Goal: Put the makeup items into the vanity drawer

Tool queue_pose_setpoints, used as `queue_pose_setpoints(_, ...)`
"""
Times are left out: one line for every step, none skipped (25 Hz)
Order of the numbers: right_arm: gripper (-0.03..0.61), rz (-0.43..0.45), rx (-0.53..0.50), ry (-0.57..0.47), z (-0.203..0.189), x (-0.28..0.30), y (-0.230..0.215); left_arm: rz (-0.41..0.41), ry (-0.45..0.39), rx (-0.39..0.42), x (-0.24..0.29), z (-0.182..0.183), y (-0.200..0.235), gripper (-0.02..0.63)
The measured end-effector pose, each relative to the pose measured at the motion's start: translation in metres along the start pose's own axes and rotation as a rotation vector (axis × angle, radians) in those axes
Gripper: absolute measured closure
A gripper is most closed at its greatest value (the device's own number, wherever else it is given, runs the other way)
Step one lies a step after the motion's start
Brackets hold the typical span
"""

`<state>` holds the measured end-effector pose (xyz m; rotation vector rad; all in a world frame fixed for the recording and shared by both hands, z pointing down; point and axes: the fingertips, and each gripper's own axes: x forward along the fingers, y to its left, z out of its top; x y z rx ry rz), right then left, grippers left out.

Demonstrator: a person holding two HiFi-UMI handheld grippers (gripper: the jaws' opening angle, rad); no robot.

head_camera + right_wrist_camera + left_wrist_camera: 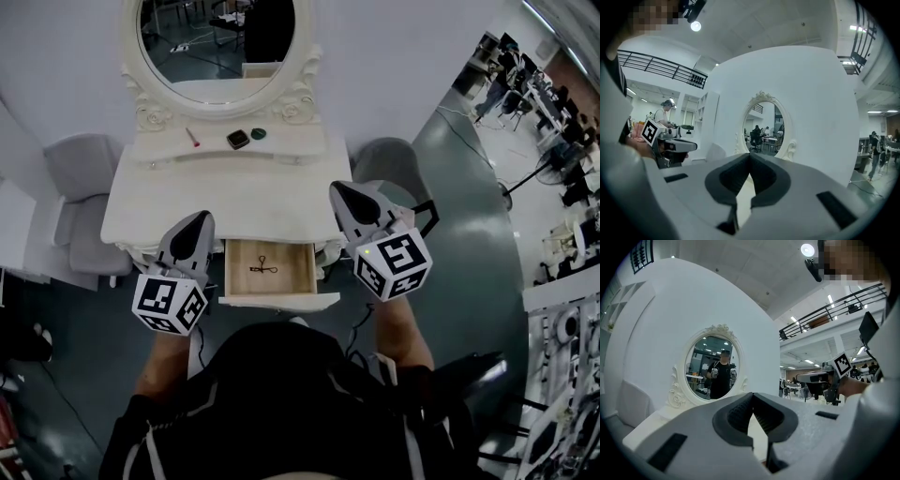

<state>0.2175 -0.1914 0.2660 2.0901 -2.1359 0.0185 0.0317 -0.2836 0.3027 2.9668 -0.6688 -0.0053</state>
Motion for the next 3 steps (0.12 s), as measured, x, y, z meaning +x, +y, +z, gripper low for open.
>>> queue_pose_setpoints(0.575,0.000,-0.001,-0.003,0.0008,0.0005,0.0007,-0.002,0.001,0.004,-0.0002,0.0002,-0.0004,0.609)
queue_pose_setpoints(0.575,0.001,-0.002,-0.006,0.0018,0.0011,0.0015,-0.004,0.003,0.008,-0.0005,0.0004,-0.0007,0.609)
queue_pose_setpoints(0.575,0.003,-0.004,-0.008,0.0028,0.0018,0.0023,-0.005,0.005,0.011,-0.0008,0.0005,-0.0009,0.609)
